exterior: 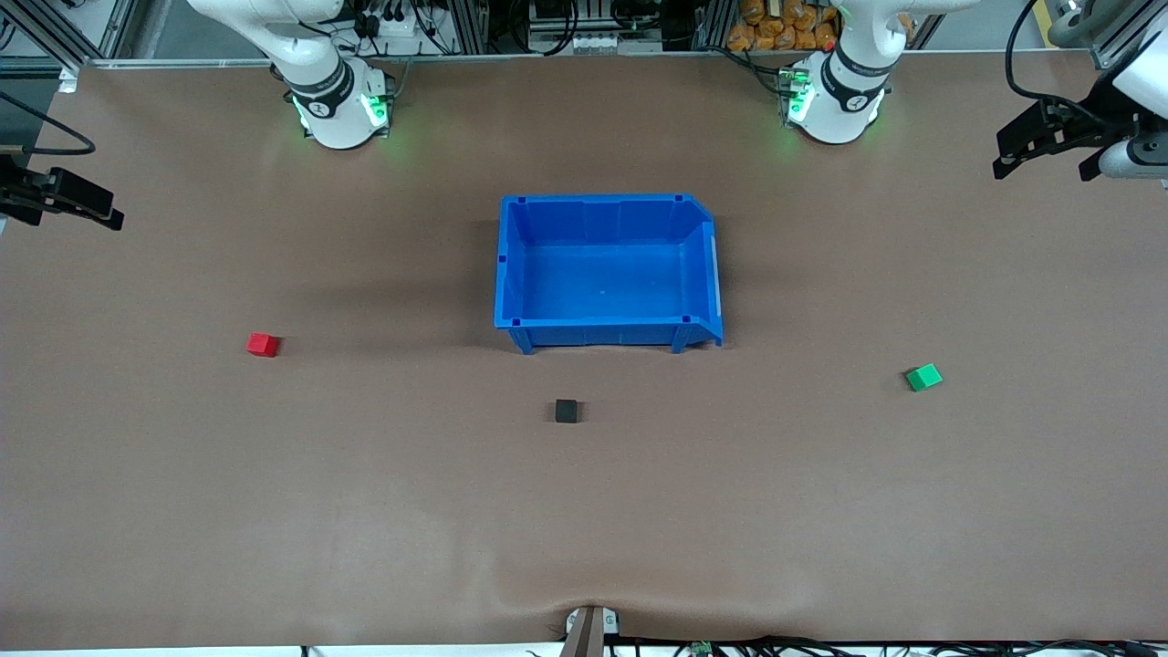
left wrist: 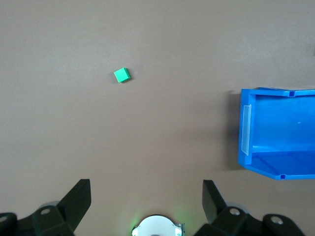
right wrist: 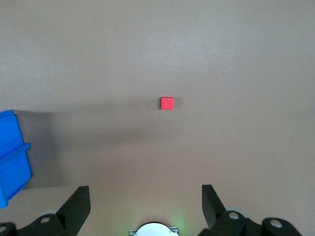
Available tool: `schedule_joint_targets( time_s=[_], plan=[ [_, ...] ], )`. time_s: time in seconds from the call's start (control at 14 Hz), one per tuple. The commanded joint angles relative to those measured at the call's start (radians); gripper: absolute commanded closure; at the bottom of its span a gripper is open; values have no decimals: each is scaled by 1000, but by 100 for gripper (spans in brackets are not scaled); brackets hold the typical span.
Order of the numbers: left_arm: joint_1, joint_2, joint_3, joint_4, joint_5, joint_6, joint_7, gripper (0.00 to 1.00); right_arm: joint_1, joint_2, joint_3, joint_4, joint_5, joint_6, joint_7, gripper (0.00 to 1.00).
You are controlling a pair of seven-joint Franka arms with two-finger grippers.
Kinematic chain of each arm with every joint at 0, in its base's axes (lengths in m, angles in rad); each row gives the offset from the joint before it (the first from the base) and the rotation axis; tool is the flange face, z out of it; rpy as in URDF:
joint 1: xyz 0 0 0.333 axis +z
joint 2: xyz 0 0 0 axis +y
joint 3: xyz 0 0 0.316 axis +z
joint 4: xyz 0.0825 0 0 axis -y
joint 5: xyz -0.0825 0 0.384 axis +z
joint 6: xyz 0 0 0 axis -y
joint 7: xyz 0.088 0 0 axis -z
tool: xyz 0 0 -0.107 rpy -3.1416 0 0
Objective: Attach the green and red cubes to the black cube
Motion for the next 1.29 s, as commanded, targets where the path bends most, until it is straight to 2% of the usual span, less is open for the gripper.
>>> schedule_joint_targets(
  time_s=[0.0,0.57,0.93,1.21],
  plan=[
    [1,18,-2,33,-8,-26,6,0,-13,-16,9,-19,8,1,-3,0],
    [9,56,-2,50,-3,-26,5,0,-16,-8,9,-27,9,-35,-3,0],
    [14,66,0,40,-5,-28,12,0,-7,13,9,-28,12,17,-2,0],
    [14,164,3,40,-5,4,-8,0,1,18,9,-39,14,15,-2,0]
  ],
)
